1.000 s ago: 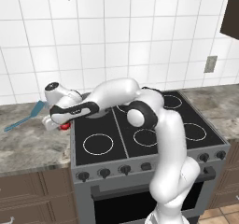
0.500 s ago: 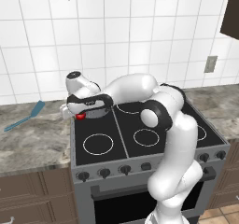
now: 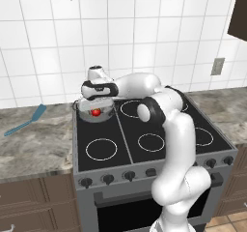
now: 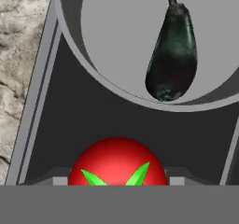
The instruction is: Put the eggplant and tomato in the pot. Retrieve the spatula and lightly stir the vegetables in the pot.
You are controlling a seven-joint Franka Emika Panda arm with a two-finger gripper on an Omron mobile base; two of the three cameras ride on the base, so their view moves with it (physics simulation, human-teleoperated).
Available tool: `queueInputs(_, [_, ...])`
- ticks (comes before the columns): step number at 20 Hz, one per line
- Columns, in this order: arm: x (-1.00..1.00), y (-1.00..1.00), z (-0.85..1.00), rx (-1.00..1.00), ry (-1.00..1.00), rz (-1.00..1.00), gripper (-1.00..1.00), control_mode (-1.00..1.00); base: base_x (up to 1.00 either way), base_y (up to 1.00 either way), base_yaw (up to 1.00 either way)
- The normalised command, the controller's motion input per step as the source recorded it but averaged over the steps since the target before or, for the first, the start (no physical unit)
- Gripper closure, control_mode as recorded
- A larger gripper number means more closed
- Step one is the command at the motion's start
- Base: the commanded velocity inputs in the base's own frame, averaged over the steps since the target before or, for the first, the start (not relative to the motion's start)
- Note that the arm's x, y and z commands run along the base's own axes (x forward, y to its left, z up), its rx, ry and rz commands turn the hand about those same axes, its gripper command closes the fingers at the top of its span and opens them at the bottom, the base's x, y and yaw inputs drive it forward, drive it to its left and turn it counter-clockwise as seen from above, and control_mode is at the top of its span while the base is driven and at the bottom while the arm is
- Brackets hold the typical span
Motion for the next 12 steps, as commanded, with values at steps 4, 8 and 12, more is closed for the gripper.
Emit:
queueInputs(4, [0.65, 0.00, 0.15, -0.01, 0.15, -0.05, 1.00, -1.00, 0.00, 0.00, 0.00])
queueInputs(8, [0.77, 0.00, 0.03, -0.04, 0.07, -0.06, 1.00, -1.00, 0.00, 0.00, 0.00])
queueInputs(12, [0.20, 0.00, -0.13, -0.05, 0.00, -0.05, 1.00, -1.00, 0.00, 0.00, 0.00])
